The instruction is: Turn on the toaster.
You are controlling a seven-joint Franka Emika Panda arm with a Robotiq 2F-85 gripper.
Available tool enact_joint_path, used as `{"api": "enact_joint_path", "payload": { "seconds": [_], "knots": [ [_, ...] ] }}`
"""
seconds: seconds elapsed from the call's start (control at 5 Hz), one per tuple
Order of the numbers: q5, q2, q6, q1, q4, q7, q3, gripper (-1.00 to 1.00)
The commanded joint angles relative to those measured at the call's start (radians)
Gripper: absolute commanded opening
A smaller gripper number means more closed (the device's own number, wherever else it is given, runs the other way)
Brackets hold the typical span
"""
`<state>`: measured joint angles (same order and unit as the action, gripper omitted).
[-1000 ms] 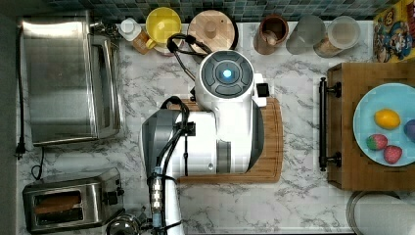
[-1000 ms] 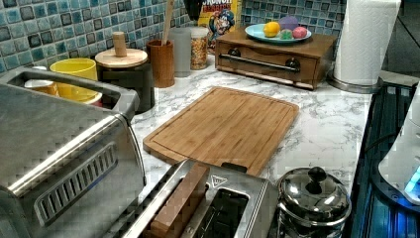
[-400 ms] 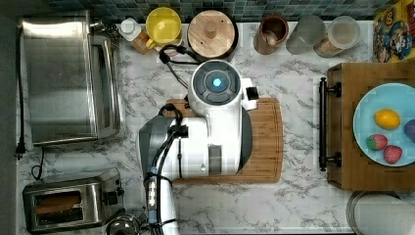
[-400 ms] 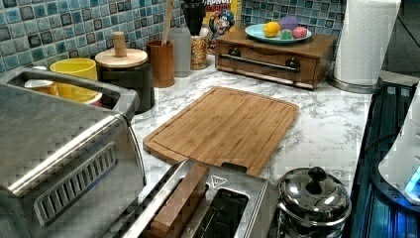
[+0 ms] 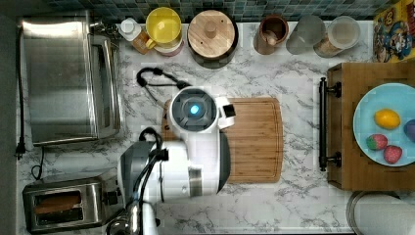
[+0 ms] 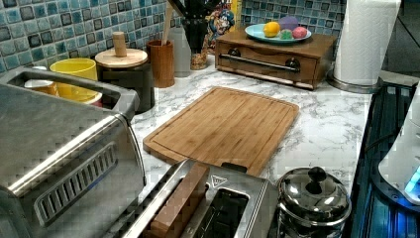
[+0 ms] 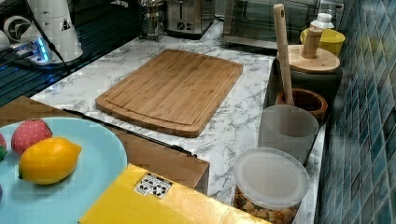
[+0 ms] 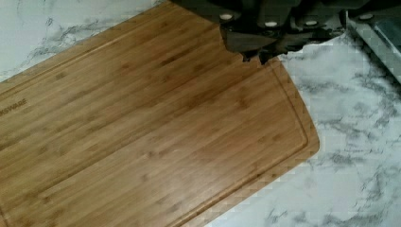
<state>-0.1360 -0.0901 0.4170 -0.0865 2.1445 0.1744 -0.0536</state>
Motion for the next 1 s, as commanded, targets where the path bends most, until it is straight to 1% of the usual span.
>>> {"api": "enact_joint_path", "payload": {
  "seconds": [0.2, 0.4, 0.6, 0.8, 1.0],
  "knots": [
    [-0.078, -0.131, 0.036, -0.138, 0.147, 0.058, -0.112, -1.00],
    [-0.058, -0.109, 0.046, -0.164, 0.171, 0.062, -0.169, -1.00],
    [-0.084, -0.135, 0.074, -0.185, 0.215, 0.073, -0.205, -1.00],
    [-0.122, -0.171, 0.092, -0.228, 0.246, 0.094, -0.189, -1.00],
    [-0.140, -0.165, 0.061, -0.225, 0.246, 0.127, -0.231, -1.00]
  ]
}}
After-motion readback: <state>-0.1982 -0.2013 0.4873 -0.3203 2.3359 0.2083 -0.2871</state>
